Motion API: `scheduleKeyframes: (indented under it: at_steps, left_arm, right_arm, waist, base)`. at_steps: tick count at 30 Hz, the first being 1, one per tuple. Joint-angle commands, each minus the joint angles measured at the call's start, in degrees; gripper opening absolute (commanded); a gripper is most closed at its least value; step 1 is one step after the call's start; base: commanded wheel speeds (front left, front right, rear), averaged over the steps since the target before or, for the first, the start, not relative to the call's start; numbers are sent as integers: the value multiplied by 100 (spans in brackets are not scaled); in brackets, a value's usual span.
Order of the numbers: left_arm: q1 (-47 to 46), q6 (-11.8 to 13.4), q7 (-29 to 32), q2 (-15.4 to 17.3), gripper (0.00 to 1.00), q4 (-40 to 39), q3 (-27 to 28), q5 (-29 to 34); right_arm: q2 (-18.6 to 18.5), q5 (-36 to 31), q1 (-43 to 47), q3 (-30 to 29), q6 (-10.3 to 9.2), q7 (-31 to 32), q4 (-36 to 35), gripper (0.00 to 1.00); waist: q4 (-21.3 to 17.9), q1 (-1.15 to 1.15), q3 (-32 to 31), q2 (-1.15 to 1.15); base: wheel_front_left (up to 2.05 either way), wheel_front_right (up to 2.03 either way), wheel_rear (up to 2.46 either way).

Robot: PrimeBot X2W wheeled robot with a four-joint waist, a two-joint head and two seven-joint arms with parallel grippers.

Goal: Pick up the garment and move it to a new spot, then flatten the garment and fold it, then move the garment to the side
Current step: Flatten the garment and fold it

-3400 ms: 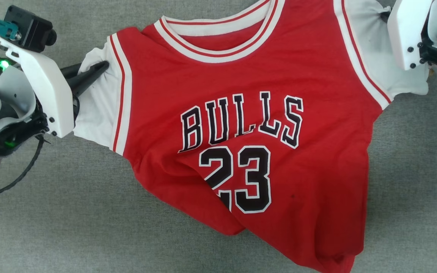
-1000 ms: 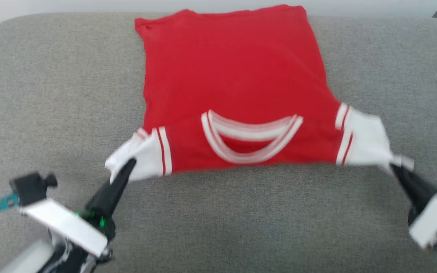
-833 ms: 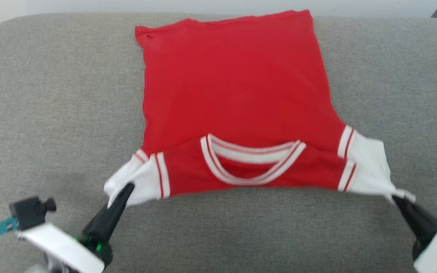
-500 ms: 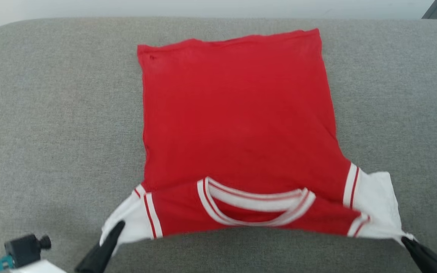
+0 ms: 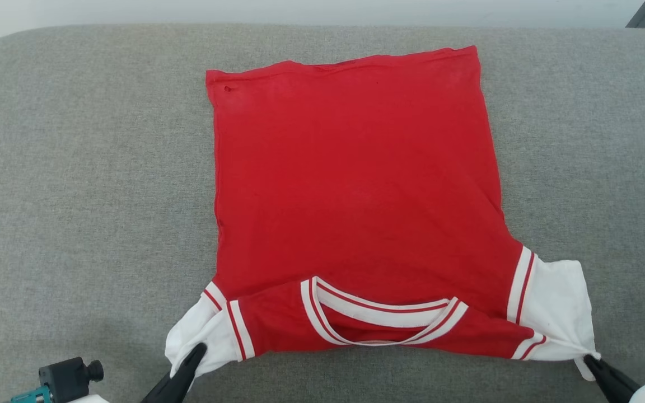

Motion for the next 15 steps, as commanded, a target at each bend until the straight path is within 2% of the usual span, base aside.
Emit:
scheduleKeyframes:
  at_steps: [1, 2, 3, 7, 11, 15]
  left_arm:
    - [-66, 13, -27, 4, 0, 16, -13, 77]
    - [-65, 13, -27, 6, 0, 20, -19, 86]
    - [-61, 13, -26, 8, 0, 24, -34, 94]
    - [-52, 13, -26, 41, 0, 35, -69, 177]
    - [-64, 13, -27, -3, 0, 17, -155, 244]
    - [-185, 13, -25, -36, 0, 15, -368, 402]
  right_arm:
    - [-15, -29, -82, -1, -2, -84, 7, 11]
    - [-42, -56, -88, 2, -2, -112, 3, 48]
    - [-51, -64, -92, -1, -2, -123, -13, 100]
    - [-145, -20, -99, -127, -1, -11, -384, 100]
    - [-348, 31, -263, -640, -1, 244, -866, 100]
    - [-657, 32, -761, -1214, -1, 522, -1015, 100]
  waist:
    - [-5, 0, -3, 0]
    - [-10, 0, -6, 0]
    - [-13, 0, -12, 0]
    - [-2, 0, -46, 0]
    - [71, 0, -84, 0]
    - [225, 0, -71, 0]
  base:
    - [0, 0, 0]
    - [0, 0, 0]
    - [0, 0, 0]
    - [0, 0, 0]
    - [0, 0, 0]
    - [0, 0, 0]
